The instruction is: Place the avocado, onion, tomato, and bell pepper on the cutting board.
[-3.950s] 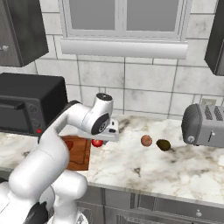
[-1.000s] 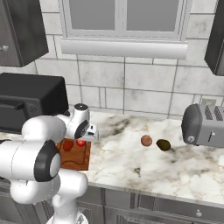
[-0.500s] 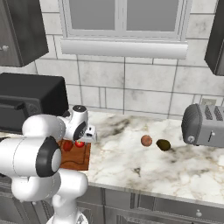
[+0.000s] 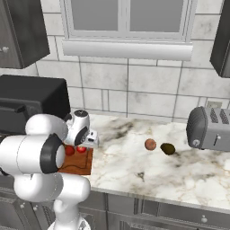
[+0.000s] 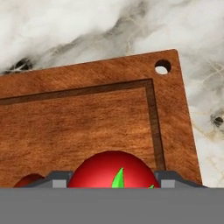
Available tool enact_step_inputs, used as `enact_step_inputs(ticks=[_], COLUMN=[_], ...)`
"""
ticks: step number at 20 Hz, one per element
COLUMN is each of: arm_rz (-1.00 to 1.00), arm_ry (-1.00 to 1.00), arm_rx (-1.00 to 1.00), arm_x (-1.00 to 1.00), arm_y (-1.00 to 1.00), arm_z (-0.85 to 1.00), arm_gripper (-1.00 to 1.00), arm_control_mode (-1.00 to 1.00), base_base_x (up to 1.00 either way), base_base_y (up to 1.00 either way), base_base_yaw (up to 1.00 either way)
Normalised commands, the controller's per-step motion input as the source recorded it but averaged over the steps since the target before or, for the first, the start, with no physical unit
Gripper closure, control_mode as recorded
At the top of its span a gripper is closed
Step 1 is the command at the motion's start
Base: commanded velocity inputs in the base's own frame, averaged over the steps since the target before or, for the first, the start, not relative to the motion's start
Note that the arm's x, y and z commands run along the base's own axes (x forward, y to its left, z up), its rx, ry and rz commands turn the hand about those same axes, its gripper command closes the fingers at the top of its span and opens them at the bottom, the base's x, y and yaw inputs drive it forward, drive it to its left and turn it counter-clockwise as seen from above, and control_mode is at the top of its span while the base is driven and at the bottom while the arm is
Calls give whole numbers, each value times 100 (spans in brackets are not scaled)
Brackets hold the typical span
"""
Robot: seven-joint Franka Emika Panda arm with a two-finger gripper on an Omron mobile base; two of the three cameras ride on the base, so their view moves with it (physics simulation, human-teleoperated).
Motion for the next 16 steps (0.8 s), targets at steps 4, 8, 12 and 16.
enact_step_inputs(ticks=[4,8,12,16], arm_rz=[0,0,0,0], arm_ry=[1,0,0,-1], arm_rx=[0,0,0,0], arm_x=[0,0,0,-1], arm_y=[7,0,0,0], arm_z=[-24,-15,-1,4], arm_gripper=[100,-100,-100,-100], arm_control_mode=[-100,-100,-100,-100], base_base_x=[0,0,0,0], base_base_y=[0,0,0,0], base_base_yaw=[0,0,0,0])
